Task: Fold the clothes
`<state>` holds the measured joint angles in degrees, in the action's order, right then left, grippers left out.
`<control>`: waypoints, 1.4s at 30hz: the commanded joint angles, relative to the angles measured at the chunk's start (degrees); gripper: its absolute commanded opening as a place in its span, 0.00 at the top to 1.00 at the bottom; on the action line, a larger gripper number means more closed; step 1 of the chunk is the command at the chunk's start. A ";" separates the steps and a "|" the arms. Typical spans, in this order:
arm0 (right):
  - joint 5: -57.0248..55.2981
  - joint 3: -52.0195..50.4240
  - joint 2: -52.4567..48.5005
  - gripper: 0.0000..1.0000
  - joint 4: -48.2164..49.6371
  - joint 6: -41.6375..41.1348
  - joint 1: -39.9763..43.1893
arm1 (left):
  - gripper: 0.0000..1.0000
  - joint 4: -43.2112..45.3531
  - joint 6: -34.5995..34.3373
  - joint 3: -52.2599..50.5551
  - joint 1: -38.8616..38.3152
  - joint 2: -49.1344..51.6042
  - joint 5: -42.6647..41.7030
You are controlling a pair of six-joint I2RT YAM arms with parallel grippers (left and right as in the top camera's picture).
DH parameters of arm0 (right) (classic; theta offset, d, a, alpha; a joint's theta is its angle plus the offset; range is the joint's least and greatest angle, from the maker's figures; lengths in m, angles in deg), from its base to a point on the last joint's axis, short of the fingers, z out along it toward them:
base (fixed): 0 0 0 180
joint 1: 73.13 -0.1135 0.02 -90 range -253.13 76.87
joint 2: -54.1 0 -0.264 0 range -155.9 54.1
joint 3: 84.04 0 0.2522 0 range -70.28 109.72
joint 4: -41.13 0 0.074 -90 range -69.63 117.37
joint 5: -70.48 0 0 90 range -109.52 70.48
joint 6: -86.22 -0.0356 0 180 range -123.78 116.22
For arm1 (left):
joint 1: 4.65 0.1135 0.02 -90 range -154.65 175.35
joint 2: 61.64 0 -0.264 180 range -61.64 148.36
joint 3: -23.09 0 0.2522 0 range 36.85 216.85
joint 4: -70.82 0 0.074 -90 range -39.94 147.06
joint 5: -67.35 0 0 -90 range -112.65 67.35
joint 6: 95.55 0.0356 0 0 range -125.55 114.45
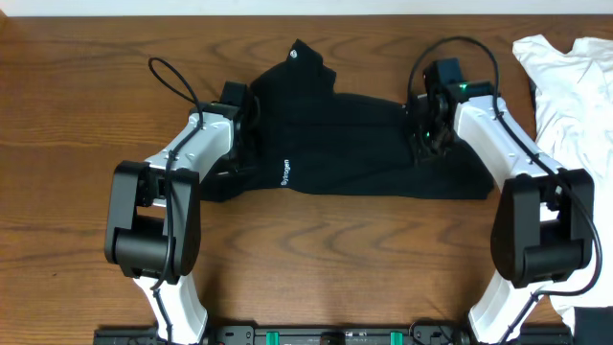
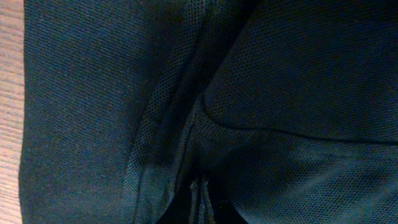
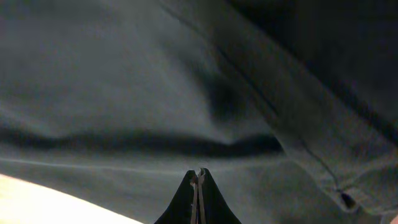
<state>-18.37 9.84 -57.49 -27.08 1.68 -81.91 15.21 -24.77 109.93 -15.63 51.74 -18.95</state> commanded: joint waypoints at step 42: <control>-8.68 -8.11 -1.97 0.98 24.24 -0.28 13.77 | 0.94 -0.11 0.55 -0.85 0.35 1.77 1.51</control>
<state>-26.24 2.17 -59.00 -3.98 1.65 -69.06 15.24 -24.77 109.93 -15.63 51.74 -18.82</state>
